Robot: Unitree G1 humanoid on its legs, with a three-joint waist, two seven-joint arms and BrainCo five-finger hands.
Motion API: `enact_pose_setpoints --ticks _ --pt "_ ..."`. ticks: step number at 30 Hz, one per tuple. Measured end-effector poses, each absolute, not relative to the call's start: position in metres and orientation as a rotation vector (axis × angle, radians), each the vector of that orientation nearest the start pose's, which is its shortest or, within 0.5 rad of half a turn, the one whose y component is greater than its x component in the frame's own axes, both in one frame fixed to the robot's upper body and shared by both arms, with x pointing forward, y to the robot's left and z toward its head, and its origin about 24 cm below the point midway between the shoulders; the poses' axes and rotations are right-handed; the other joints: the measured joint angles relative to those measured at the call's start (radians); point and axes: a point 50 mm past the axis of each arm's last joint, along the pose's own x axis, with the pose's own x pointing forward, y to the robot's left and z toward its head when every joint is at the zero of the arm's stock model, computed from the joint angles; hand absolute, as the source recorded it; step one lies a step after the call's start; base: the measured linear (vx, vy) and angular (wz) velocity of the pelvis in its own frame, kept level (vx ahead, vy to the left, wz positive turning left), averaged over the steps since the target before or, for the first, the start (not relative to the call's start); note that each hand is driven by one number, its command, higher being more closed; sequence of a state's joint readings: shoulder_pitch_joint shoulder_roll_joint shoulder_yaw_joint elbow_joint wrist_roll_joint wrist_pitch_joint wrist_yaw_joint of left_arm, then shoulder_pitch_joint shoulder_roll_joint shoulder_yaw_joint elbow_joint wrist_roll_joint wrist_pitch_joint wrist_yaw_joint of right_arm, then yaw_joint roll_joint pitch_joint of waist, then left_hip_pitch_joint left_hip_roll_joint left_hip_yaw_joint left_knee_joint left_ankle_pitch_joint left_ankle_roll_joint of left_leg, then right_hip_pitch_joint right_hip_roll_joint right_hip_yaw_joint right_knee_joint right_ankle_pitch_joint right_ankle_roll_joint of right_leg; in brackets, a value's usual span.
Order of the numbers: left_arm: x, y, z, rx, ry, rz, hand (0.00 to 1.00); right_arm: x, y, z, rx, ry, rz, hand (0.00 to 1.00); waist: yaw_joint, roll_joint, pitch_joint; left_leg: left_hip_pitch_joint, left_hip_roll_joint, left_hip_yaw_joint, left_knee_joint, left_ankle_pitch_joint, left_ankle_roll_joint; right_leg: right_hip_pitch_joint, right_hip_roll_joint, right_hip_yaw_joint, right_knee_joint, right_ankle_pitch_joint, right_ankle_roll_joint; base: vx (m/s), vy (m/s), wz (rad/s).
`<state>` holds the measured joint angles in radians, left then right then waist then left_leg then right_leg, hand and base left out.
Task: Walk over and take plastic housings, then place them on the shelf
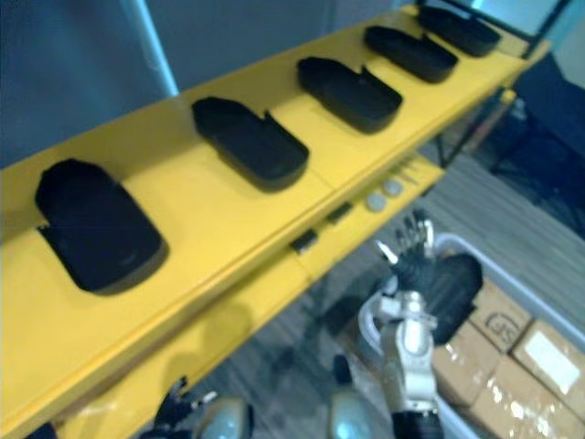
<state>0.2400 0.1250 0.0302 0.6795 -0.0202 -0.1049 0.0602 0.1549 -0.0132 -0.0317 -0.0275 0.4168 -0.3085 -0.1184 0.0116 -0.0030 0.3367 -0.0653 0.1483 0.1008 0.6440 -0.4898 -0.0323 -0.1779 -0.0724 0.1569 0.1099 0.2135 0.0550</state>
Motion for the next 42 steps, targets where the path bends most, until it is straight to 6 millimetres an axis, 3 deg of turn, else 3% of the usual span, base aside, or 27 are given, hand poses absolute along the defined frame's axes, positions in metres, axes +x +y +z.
enact_pose_setpoints --ticks 2,5,7,8,10,12,13,14,15,16,18,20,21,23,25,28,30,35,42 --pt "0.114 0.210 -0.127 0.109 0.828 0.194 0.00 0.205 -0.182 0.036 0.396 -0.168 -0.254 0.00 0.003 0.002 -0.002 0.022 0.015 0.095 -0.074 0.060 0.018 -0.033 -0.020 -0.186 0.186 -0.105 -0.017 -0.22 0.098 -1.03" --pt "0.112 0.209 -0.129 0.100 0.848 0.206 0.00 0.206 -0.167 0.050 0.401 -0.241 -0.182 0.00 0.009 0.005 -0.016 0.063 0.044 0.192 -0.167 0.130 0.015 -0.021 -0.081 -0.277 0.415 -0.238 -0.058 -0.08 0.021 -0.96" --pt "0.108 0.210 -0.130 0.091 0.862 0.221 0.00 0.206 -0.157 0.052 0.404 -0.244 -0.145 0.00 0.018 0.003 -0.032 0.062 0.071 0.228 -0.182 0.147 -0.003 0.011 -0.133 -0.292 0.520 -0.257 -0.067 -0.06 -0.132 -0.73" --pt "0.104 0.213 -0.131 0.082 0.871 0.241 0.00 0.207 -0.151 0.051 0.414 -0.233 -0.134 0.00 0.021 -0.008 -0.045 0.051 0.084 0.238 -0.181 0.157 -0.019 0.043 -0.159 -0.290 0.523 -0.258 -0.055 -0.04 -0.184 -0.57" --pt "0.099 0.217 -0.133 0.077 0.892 0.264 0.00 0.209 -0.150 0.045 0.415 -0.202 -0.152 0.00 0.025 -0.017 -0.067 0.024 0.077 0.196 -0.207 0.188 -0.021 0.038 -0.131 -0.307 0.441 -0.243 -0.005 -0.04 -0.183 -0.48" --pt "0.084 0.211 -0.140 0.061 0.938 0.265 0.00 0.210 -0.157 0.038 0.392 -0.171 -0.189 0.00 0.030 0.008 -0.087 0.030 0.081 0.172 -0.300 0.247 -0.039 0.066 -0.100 -0.288 0.299 -0.236 0.003 -0.03 -0.194 -0.53" --pt "0.075 0.208 -0.143 0.041 0.962 0.269 0.00 0.212 -0.159 0.036 0.386 -0.159 -0.194 0.00 0.027 0.006 -0.085 0.030 0.078 0.200 -0.322 0.266 -0.064 0.052 -0.112 -0.290 0.291 -0.287 -0.014 -0.07 -0.231 -0.54" --pt "0.069 0.209 -0.144 0.016 0.971 0.291 0.00 0.211 -0.160 0.031 0.380 -0.125 -0.196 0.00 0.030 -0.010 -0.085 0.035 0.065 0.230 -0.313 0.267 -0.072 0.038 -0.122 -0.296 0.280 -0.320 0.032 -0.11 -0.269 -0.82" --pt "0.060 0.211 -0.147 -0.003 0.993 0.313 0.00 0.211 -0.159 0.022 0.369 -0.071 -0.185 0.00 0.036 0.002 -0.099 0.031 0.067 0.245 -0.316 0.271 -0.081 0.051 -0.102 -0.290 0.202 -0.323 0.070 -0.09 -0.197 -0.81" --pt "0.058 0.209 -0.148 -0.016 0.997 0.319 0.00 0.212 -0.159 0.020 0.361 -0.053 -0.174 0.00 0.035 0.008 -0.101 0.028 0.070 0.234 -0.319 0.272 -0.083 0.069 -0.083 -0.289 0.150 -0.319 0.078 -0.05 -0.211 -0.75" --pt "0.053 0.199 -0.152 -0.072 1.006 0.344 0.00 0.217 -0.161 0.014 0.320 -0.007 -0.129 0.00 0.033 0.044 -0.087 0.025 0.076 0.132 -0.328 0.276 -0.076 0.096 -0.028 -0.236 0.029 -0.233 0.069 -0.05 -0.131 -0.95" --pt "0.046 0.197 -0.153 -0.112 1.006 0.388 0.00 0.219 -0.166 0.008 0.282 0.033 -0.095 0.00 0.039 0.049 -0.090 0.034 0.049 0.012 -0.359 0.264 -0.057 0.091 -0.010 -0.170 -0.040 -0.177 0.064 -0.12 -0.004 -1.28" --pt "0.045 0.198 -0.153 -0.121 0.993 0.405 0.00 0.219 -0.169 0.008 0.266 0.035 -0.082 0.00 0.036 0.046 -0.088 0.056 0.038 -0.017 -0.392 0.245 -0.071 0.069 0.008 -0.128 -0.073 -0.160 0.066 -0.10 0.033 -0.95" --pt "0.047 0.199 -0.152 -0.115 0.979 0.407 0.00 0.218 -0.171 0.007 0.265 0.038 -0.092 0.00 0.032 0.039 -0.083 0.063 0.031 0.000 -0.402 0.245 -0.084 0.069 -0.006 -0.140 -0.094 -0.154 0.063 -0.11 0.064 -0.57" --pt "0.050 0.209 -0.150 -0.078 0.965 0.428 0.00 0.212 -0.172 0.002 0.293 0.056 -0.112 0.00 0.029 -0.002 -0.078 0.064 0.012 0.015 -0.401 0.243 -0.087 0.077 -0.039 -0.180 -0.113 -0.110 0.067 -0.12 0.109 -0.19" --pt "0.057 0.214 -0.147 -0.061 0.943 0.430 0.00 0.208 -0.170 -0.001 0.333 0.066 -0.104 0.00 0.028 -0.023 -0.091 0.066 0.003 0.009 -0.402 0.247 -0.094 0.090 -0.050 -0.185 -0.152 -0.082 0.067 -0.01 0.068 0.00" --pt "0.061 0.213 -0.146 -0.063 0.930 0.424 0.00 0.207 -0.169 -0.002 0.340 0.066 -0.097 0.00 0.027 -0.019 -0.092 0.066 0.001 0.005 -0.404 0.249 -0.097 0.097 -0.052 -0.192 -0.166 -0.067 0.077 0.02 0.039 0.09" --pt "0.072 0.204 -0.146 -0.056 0.941 0.360 0.00 0.197 -0.169 -0.008 0.342 0.094 -0.082 0.00 0.017 0.025 -0.117 0.085 0.000 -0.036 -0.481 0.292 -0.109 0.131 -0.059 -0.298 -0.190 -0.050 0.080 0.06 -0.013 0.30" --pt "0.077 0.204 -0.145 0.014 0.939 0.304 0.00 0.202 -0.167 -0.005 0.355 0.074 -0.124 0.00 0.014 0.012 -0.126 0.118 -0.005 -0.030 -0.513 0.309 -0.111 0.150 -0.064 -0.308 -0.191 -0.051 0.079 -0.01 0.004 0.02"
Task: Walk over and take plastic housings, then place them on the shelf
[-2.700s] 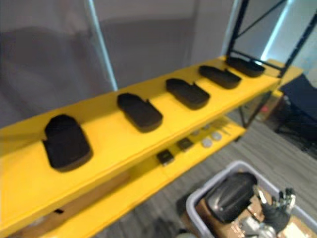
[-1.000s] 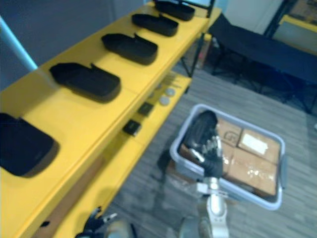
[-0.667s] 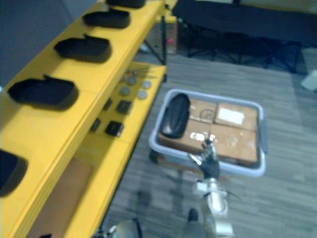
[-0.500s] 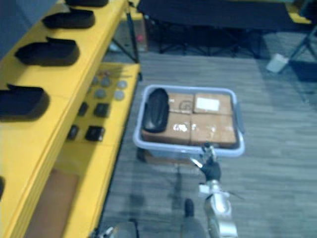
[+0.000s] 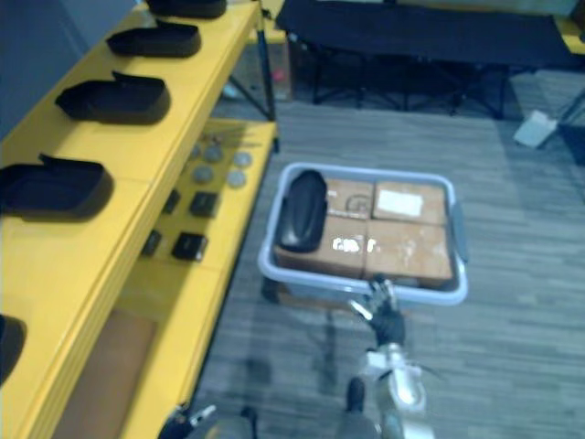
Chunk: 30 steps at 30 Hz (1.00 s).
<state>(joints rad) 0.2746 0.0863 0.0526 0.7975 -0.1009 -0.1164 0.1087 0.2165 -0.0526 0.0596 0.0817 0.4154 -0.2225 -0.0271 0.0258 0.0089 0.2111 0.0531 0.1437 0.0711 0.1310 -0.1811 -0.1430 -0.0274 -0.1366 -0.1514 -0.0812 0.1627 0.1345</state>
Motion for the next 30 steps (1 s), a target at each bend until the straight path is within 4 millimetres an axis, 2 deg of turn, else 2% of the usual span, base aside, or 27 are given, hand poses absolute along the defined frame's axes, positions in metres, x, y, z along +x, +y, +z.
enact_pose_setpoints --ticks 2,4,6,7,8,10,12,14,15,17,19,20,26,28,30 --pt "0.078 0.207 -0.145 0.044 0.941 0.280 0.00 0.203 -0.165 -0.005 0.353 0.077 -0.133 0.00 0.000 -0.014 -0.008 0.002 0.003 0.015 0.004 0.000 0.000 -0.006 0.001 0.004 0.004 -0.004 -0.005 -0.07 0.007 -0.19" --pt "0.080 0.208 -0.145 0.076 0.949 0.260 0.00 0.206 -0.166 -0.005 0.353 0.075 -0.153 0.00 -0.001 -0.018 -0.005 0.000 0.008 0.043 0.041 -0.013 0.002 -0.077 0.001 0.041 0.139 -0.051 -0.016 -0.09 0.020 -0.37" --pt "0.080 0.209 -0.145 0.091 0.959 0.262 0.00 0.208 -0.166 -0.003 0.356 0.065 -0.166 0.00 -0.001 -0.020 0.002 0.010 0.019 0.081 0.091 -0.039 0.009 -0.105 -0.011 0.042 0.188 -0.066 -0.021 -0.13 0.034 -0.55" --pt "0.080 0.209 -0.145 0.092 0.959 0.265 0.00 0.208 -0.165 -0.003 0.356 0.065 -0.165 0.00 0.000 -0.020 0.003 0.013 0.019 0.085 0.096 -0.044 0.009 -0.106 -0.011 0.040 0.187 -0.069 -0.022 -0.18 0.037 -0.70" --pt "0.080 0.209 -0.145 0.095 0.959 0.277 0.00 0.209 -0.164 -0.002 0.358 0.058 -0.157 0.00 0.002 -0.008 0.015 0.013 0.025 0.105 0.118 -0.061 0.011 -0.121 -0.024 0.016 0.208 -0.081 -0.028 -0.14 0.024 -0.46" --pt "0.081 0.212 -0.143 0.074 0.949 0.298 0.00 0.209 -0.163 -0.001 0.350 0.058 -0.145 0.00 -0.012 -0.016 0.018 -0.002 0.029 0.107 0.128 -0.076 0.005 -0.127 -0.020 0.018 0.208 -0.074 -0.029 -0.18 -0.006 -0.23" --pt "0.093 0.217 -0.139 0.047 0.911 0.316 0.00 0.207 -0.166 0.003 0.329 0.038 -0.135 0.00 -0.024 -0.024 0.022 -0.029 0.038 0.087 0.112 -0.071 0.002 -0.125 -0.004 0.012 0.160 -0.068 -0.026 -0.10 -0.099 0.17" --pt "0.111 0.214 -0.135 0.027 0.864 0.314 0.00 0.202 -0.169 0.004 0.313 0.031 -0.127 0.00 -0.043 -0.021 0.030 -0.055 0.048 0.041 0.061 -0.031 -0.018 -0.109 0.017 -0.018 0.097 -0.038 -0.031 0.00 -0.113 0.49" --pt "0.115 0.212 -0.134 0.022 0.853 0.309 0.00 0.200 -0.170 0.003 0.313 0.038 -0.127 0.00 -0.043 -0.021 0.029 -0.053 0.049 0.033 0.042 -0.020 -0.022 -0.105 0.019 -0.032 0.088 -0.029 -0.035 0.04 -0.104 0.60" --pt "0.128 0.195 -0.131 -0.024 0.804 0.264 0.00 0.197 -0.172 0.001 0.312 0.045 -0.125 0.00 -0.045 -0.011 0.028 -0.049 0.063 0.015 -0.024 0.035 -0.038 -0.096 0.037 -0.071 0.071 -0.027 -0.041 0.06 -0.086 0.45" --pt "0.133 0.180 -0.129 -0.020 0.789 0.201 0.00 0.199 -0.174 0.002 0.314 0.038 -0.130 0.00 -0.042 -0.006 0.030 -0.033 0.073 0.018 -0.061 0.068 -0.048 -0.092 0.045 -0.078 0.071 -0.026 -0.048 0.09 -0.042 0.17" --pt "0.134 0.174 -0.129 0.004 0.786 0.158 0.00 0.201 -0.174 0.004 0.326 0.027 -0.133 0.00 -0.042 -0.005 0.031 -0.017 0.073 0.020 -0.078 0.073 -0.048 -0.083 0.046 -0.080 0.073 -0.028 -0.050 0.10 -0.001 0.08" --pt "0.136 0.169 -0.129 0.070 0.797 0.099 0.00 0.200 -0.174 0.006 0.328 0.002 -0.135 0.00 -0.048 -0.002 0.030 0.029 0.052 0.031 -0.086 0.061 -0.036 -0.067 0.025 -0.072 0.126 -0.063 -0.037 0.10 0.061 0.03" --pt "0.132 0.171 -0.131 0.058 0.823 0.145 0.00 0.200 -0.172 0.005 0.330 0.007 -0.123 0.00 -0.051 0.006 0.025 0.035 0.055 0.034 -0.061 0.042 -0.028 -0.067 0.018 -0.070 0.166 -0.096 -0.033 0.07 0.054 0.01" --pt "0.122 0.178 -0.133 0.011 0.847 0.241 0.00 0.200 -0.171 0.004 0.351 0.015 -0.104 0.00 -0.048 0.014 0.020 0.008 0.066 0.033 0.031 0.012 -0.012 -0.065 0.018 -0.073 0.200 -0.138 -0.035 0.06 0.008 0.11"
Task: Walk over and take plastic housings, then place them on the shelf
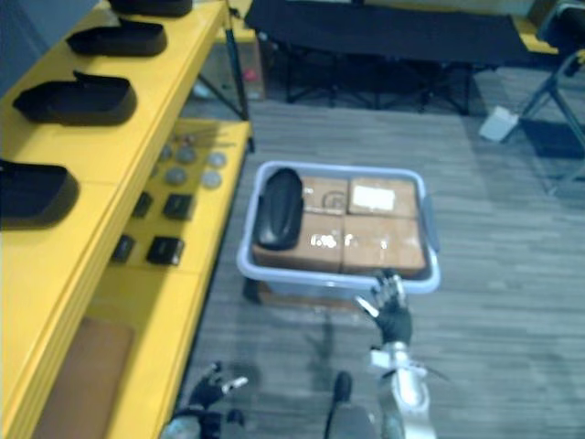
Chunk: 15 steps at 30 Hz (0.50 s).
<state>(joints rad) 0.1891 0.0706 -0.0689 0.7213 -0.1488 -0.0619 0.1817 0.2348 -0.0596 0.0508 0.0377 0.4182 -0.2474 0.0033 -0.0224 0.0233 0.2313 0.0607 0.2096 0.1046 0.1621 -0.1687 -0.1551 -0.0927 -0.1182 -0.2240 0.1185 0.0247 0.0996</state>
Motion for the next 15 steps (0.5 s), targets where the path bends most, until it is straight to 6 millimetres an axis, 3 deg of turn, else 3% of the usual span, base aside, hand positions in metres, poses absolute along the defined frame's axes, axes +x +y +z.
enact_pose_setpoints --ticks 2,4,7,9,10,12,14,15 --pt "0.113 0.190 -0.136 -0.060 0.869 0.358 0.00 0.198 -0.170 0.000 0.359 0.041 -0.091 0.00 0.007 0.000 0.002 -0.092 0.009 -0.014 0.215 -0.007 0.021 0.033 -0.004 -0.020 -0.008 -0.014 -0.012 0.05 -0.049 0.26" --pt "0.097 0.201 -0.138 -0.140 0.889 0.482 0.00 0.194 -0.171 -0.003 0.367 0.059 -0.092 0.00 0.015 0.018 0.019 -0.182 0.025 -0.015 0.450 0.039 0.088 0.126 -0.005 -0.053 -0.054 -0.026 -0.028 0.06 -0.069 0.35" --pt "0.074 0.197 -0.143 -0.146 0.945 0.480 0.00 0.193 -0.178 -0.003 0.344 0.057 -0.092 0.00 0.022 0.050 0.011 -0.204 -0.037 0.000 0.353 -0.025 0.087 0.158 -0.021 -0.063 -0.086 -0.038 -0.022 0.05 0.009 0.12" --pt "0.055 0.193 -0.147 -0.165 0.987 0.494 0.00 0.192 -0.182 -0.004 0.334 0.061 -0.107 0.00 0.040 0.059 0.015 -0.205 -0.085 0.011 0.179 0.004 0.077 0.166 -0.026 -0.062 -0.102 -0.037 -0.015 0.04 0.093 -0.01" --pt "0.044 0.192 -0.149 -0.161 1.015 0.495 0.00 0.191 -0.182 -0.007 0.326 0.073 -0.114 0.00 0.050 0.060 0.015 -0.201 -0.100 0.002 0.098 0.063 0.077 0.165 -0.025 -0.062 -0.102 -0.040 -0.001 0.07 0.132 -0.22" --pt "0.029 0.193 -0.152 -0.166 1.048 0.522 0.00 0.188 -0.180 -0.012 0.315 0.101 -0.126 0.00 0.069 0.037 0.009 -0.184 -0.127 0.007 0.078 0.076 0.087 0.183 -0.042 -0.051 -0.121 -0.036 0.024 0.13 0.135 -0.08" --pt "0.030 0.202 -0.150 -0.109 1.030 0.508 0.00 0.190 -0.171 -0.012 0.323 0.103 -0.104 0.00 0.081 -0.011 -0.003 -0.187 -0.170 0.009 0.054 0.070 0.100 0.179 -0.079 -0.055 -0.128 -0.032 0.042 0.21 0.131 0.16" --pt "0.032 0.203 -0.150 -0.096 1.019 0.501 0.00 0.191 -0.168 -0.011 0.326 0.100 -0.094 0.00 0.085 -0.018 -0.003 -0.189 -0.177 0.011 0.055 0.067 0.105 0.177 -0.086 -0.056 -0.126 -0.034 0.045 0.24 0.130 0.10"
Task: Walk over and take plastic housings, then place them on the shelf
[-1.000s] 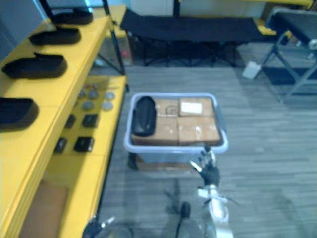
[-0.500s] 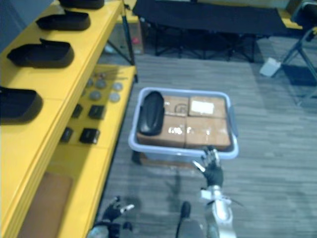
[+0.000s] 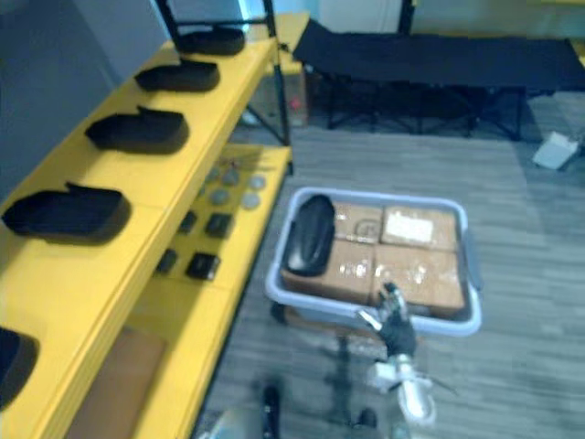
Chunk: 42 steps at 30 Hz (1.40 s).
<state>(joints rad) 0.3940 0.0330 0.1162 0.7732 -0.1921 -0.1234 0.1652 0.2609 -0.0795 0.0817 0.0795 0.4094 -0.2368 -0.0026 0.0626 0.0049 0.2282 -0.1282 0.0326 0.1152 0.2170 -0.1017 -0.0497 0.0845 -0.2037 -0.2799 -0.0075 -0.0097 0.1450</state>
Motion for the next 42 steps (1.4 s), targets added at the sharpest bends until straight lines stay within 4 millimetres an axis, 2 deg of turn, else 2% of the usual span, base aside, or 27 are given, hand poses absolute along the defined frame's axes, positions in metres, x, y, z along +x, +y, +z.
enact_pose_setpoints --ticks 2,4,5,6,7,8,9,10,11,12,14,15,18,19,22,26,32,33,35,37,39,42 --pt "0.046 0.208 -0.146 -0.081 0.960 0.495 0.00 0.195 -0.163 -0.008 0.336 0.087 -0.076 0.00 0.009 -0.020 -0.002 -0.013 -0.030 -0.002 0.028 -0.027 0.029 -0.010 -0.030 -0.007 0.034 -0.017 0.022 0.20 0.114 0.15" --pt "0.058 0.210 -0.143 -0.077 0.918 0.487 0.00 0.200 -0.163 -0.006 0.328 0.078 -0.086 0.00 0.010 -0.013 0.001 -0.044 -0.032 -0.014 0.107 -0.078 0.044 -0.039 -0.043 -0.004 0.126 -0.045 0.021 0.20 0.162 0.16" --pt "0.061 0.209 -0.142 -0.077 0.904 0.481 0.00 0.204 -0.163 -0.003 0.330 0.065 -0.094 0.00 0.009 -0.006 0.004 -0.043 -0.025 -0.019 0.134 -0.100 0.050 -0.079 -0.048 0.014 0.232 -0.062 -0.005 0.16 0.151 0.12" --pt "0.062 0.209 -0.141 -0.073 0.895 0.478 0.00 0.205 -0.162 -0.002 0.334 0.057 -0.096 0.00 0.006 -0.007 0.006 -0.033 -0.023 -0.023 0.140 -0.108 0.057 -0.102 -0.055 0.021 0.298 -0.067 -0.014 0.17 0.144 0.08" --pt "0.064 0.210 -0.139 -0.072 0.877 0.472 0.00 0.207 -0.161 0.000 0.339 0.047 -0.098 0.00 0.004 -0.012 0.020 0.000 -0.019 -0.029 0.138 -0.121 0.069 -0.142 -0.067 0.050 0.430 -0.069 -0.024 0.14 0.104 0.13" --pt "0.066 0.209 -0.138 -0.074 0.867 0.465 0.00 0.207 -0.159 0.001 0.341 0.040 -0.100 0.00 0.004 -0.012 0.026 0.015 -0.014 -0.034 0.140 -0.130 0.073 -0.157 -0.063 0.069 0.473 -0.082 -0.049 0.17 0.089 0.30" --pt "0.070 0.212 -0.135 -0.070 0.847 0.459 0.00 0.206 -0.155 0.001 0.338 0.036 -0.095 0.00 -0.001 -0.020 0.033 0.034 -0.012 -0.055 0.143 -0.144 0.076 -0.165 -0.050 0.077 0.502 -0.134 -0.064 0.15 0.032 0.44" --pt "0.075 0.216 -0.132 -0.061 0.821 0.458 0.00 0.205 -0.148 0.001 0.332 0.039 -0.081 0.00 -0.007 -0.039 0.030 0.040 -0.012 -0.072 0.145 -0.151 0.075 -0.185 -0.028 0.093 0.495 -0.170 -0.070 0.15 0.002 0.51" --pt "0.079 0.217 -0.130 -0.063 0.809 0.455 0.00 0.206 -0.147 0.002 0.332 0.035 -0.083 0.00 -0.012 -0.044 0.030 0.039 -0.012 -0.084 0.148 -0.154 0.074 -0.195 -0.015 0.095 0.480 -0.179 -0.070 0.17 -0.053 0.71" --pt "0.090 0.217 -0.128 -0.065 0.783 0.438 0.00 0.206 -0.147 0.006 0.324 0.021 -0.117 0.00 -0.024 -0.046 0.031 0.024 -0.018 -0.115 0.179 -0.161 0.066 -0.212 0.018 0.117 0.403 -0.168 -0.068 0.14 -0.077 0.67" --pt "0.096 0.218 -0.124 -0.060 0.762 0.430 0.00 0.206 -0.150 0.007 0.313 0.012 -0.148 0.00 -0.023 -0.061 0.035 0.022 -0.036 -0.128 0.197 -0.168 0.055 -0.214 0.022 0.138 0.341 -0.089 -0.077 0.10 -0.085 0.56" --pt "0.098 0.219 -0.124 -0.060 0.761 0.427 0.00 0.206 -0.155 0.007 0.304 0.012 -0.188 0.00 -0.022 -0.061 0.036 0.022 -0.040 -0.140 0.213 -0.179 0.040 -0.194 0.024 0.152 0.319 -0.091 -0.039 0.11 -0.087 0.27" --pt "0.097 0.210 -0.126 -0.090 0.782 0.427 0.00 0.215 -0.166 0.015 0.297 -0.024 -0.280 0.00 -0.012 -0.021 0.048 0.004 -0.013 -0.139 0.205 -0.180 0.037 -0.170 0.056 0.144 0.229 -0.067 -0.027 0.08 -0.079 -0.04" --pt "0.097 0.207 -0.127 -0.098 0.786 0.423 0.00 0.218 -0.172 0.018 0.287 -0.031 -0.326 0.00 -0.011 -0.006 0.058 0.003 -0.004 -0.138 0.192 -0.175 0.030 -0.168 0.068 0.144 0.202 -0.048 -0.035 0.03 -0.061 -0.10" --pt "0.098 0.206 -0.127 -0.099 0.786 0.420 0.00 0.223 -0.189 0.023 0.260 -0.049 -0.440 0.00 -0.010 -0.002 0.065 0.007 0.001 -0.136 0.137 -0.152 0.013 -0.164 0.078 0.144 0.145 -0.013 -0.042 0.01 -0.029 -0.05" --pt "0.106 0.207 -0.124 -0.073 0.763 0.388 0.00 0.235 -0.202 0.034 0.255 -0.079 -0.561 0.00 -0.006 -0.011 0.110 0.008 -0.009 -0.138 0.087 -0.108 0.012 -0.158 0.071 0.139 0.094 0.024 -0.041 -0.04 -0.007 0.05" --pt "0.111 0.205 -0.123 -0.073 0.753 0.376 0.00 0.247 -0.214 0.038 0.265 -0.059 -0.724 0.00 0.011 -0.004 0.146 0.005 -0.020 -0.137 0.034 -0.073 0.012 -0.170 0.063 0.138 0.065 0.060 -0.043 -0.09 0.004 0.02" --pt "0.114 0.207 -0.123 -0.068 0.749 0.370 0.00 0.251 -0.226 0.036 0.269 -0.040 -0.804 0.00 0.011 -0.007 0.167 0.002 -0.022 -0.137 0.032 -0.067 0.013 -0.170 0.062 0.138 0.058 0.069 -0.041 -0.13 0.013 -0.01" --pt "0.118 0.208 -0.122 -0.062 0.743 0.359 0.00 0.254 -0.238 0.035 0.267 -0.026 -0.856 0.00 0.011 -0.008 0.186 0.000 -0.026 -0.138 0.029 -0.059 0.014 -0.171 0.058 0.138 0.053 0.077 -0.039 -0.12 0.018 0.02" --pt "0.125 0.208 -0.120 -0.038 0.731 0.314 0.00 0.263 -0.262 0.038 0.253 -0.005 -0.941 0.00 0.009 -0.007 0.206 -0.032 -0.037 -0.144 0.019 -0.042 0.018 -0.198 0.047 0.127 0.043 0.089 -0.036 -0.12 0.028 0.11" --pt "0.130 0.207 -0.119 -0.039 0.723 0.297 0.00 0.269 -0.277 0.041 0.250 0.005 -0.979 0.00 0.006 -0.001 0.218 -0.053 -0.047 -0.160 0.019 -0.029 0.020 -0.207 0.045 0.117 0.035 0.106 -0.032 -0.05 0.013 0.22" --pt "0.132 0.207 -0.120 -0.055 0.727 0.300 0.00 0.283 -0.287 0.043 0.247 0.039 -0.994 0.00 0.021 0.000 0.222 -0.071 -0.049 -0.163 0.034 -0.026 0.020 -0.219 0.045 0.115 0.031 0.114 -0.032 -0.02 0.010 0.06"
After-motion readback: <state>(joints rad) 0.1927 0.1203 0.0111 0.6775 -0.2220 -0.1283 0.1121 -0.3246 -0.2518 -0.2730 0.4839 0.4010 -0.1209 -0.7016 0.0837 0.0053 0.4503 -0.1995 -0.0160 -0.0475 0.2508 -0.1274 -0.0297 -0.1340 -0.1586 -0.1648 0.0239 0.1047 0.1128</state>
